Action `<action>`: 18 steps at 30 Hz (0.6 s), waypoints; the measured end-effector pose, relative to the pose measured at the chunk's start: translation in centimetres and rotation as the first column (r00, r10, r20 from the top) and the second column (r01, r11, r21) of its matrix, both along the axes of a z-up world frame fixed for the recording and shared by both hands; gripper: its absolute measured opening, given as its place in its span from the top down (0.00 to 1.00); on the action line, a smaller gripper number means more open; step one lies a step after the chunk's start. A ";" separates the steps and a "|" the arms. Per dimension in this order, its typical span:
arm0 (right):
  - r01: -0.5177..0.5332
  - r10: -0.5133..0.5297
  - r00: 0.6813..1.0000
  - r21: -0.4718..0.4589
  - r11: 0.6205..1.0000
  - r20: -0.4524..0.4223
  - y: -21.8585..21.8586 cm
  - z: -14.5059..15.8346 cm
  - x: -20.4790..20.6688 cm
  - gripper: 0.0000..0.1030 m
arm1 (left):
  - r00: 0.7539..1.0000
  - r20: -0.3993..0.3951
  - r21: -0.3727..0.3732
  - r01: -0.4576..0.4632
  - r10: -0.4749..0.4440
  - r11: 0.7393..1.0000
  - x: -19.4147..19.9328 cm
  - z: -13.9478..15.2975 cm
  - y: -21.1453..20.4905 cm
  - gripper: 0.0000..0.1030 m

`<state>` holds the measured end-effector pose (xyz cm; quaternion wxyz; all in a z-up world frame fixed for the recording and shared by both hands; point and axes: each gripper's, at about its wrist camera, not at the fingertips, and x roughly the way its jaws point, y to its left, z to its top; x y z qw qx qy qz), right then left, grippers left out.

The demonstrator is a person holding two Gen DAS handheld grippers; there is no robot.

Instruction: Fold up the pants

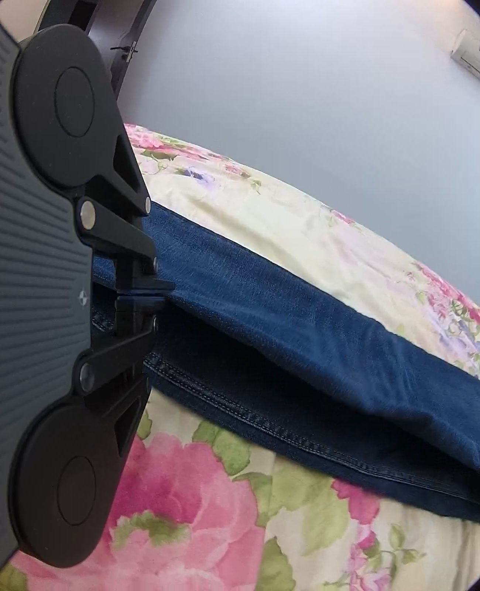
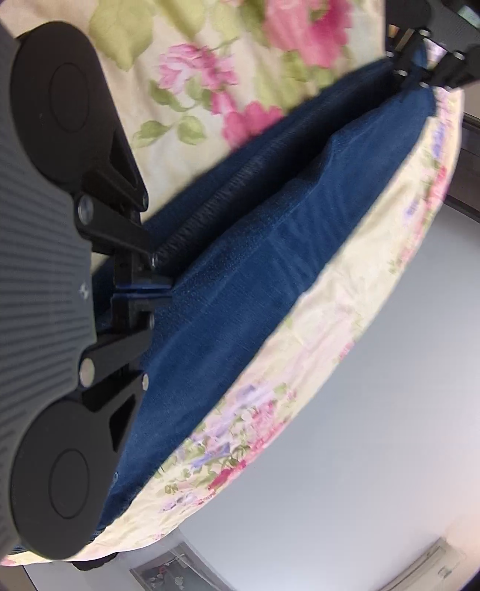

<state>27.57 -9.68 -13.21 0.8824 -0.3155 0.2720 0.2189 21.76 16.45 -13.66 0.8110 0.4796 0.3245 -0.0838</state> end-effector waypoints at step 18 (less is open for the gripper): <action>0.143 -0.102 0.964 0.156 0.977 -0.247 -5.2 -0.4 0.4 0.78 | 0.969 -0.201 -0.256 -0.191 0.141 0.948 0.6 1.6 3.1 0.62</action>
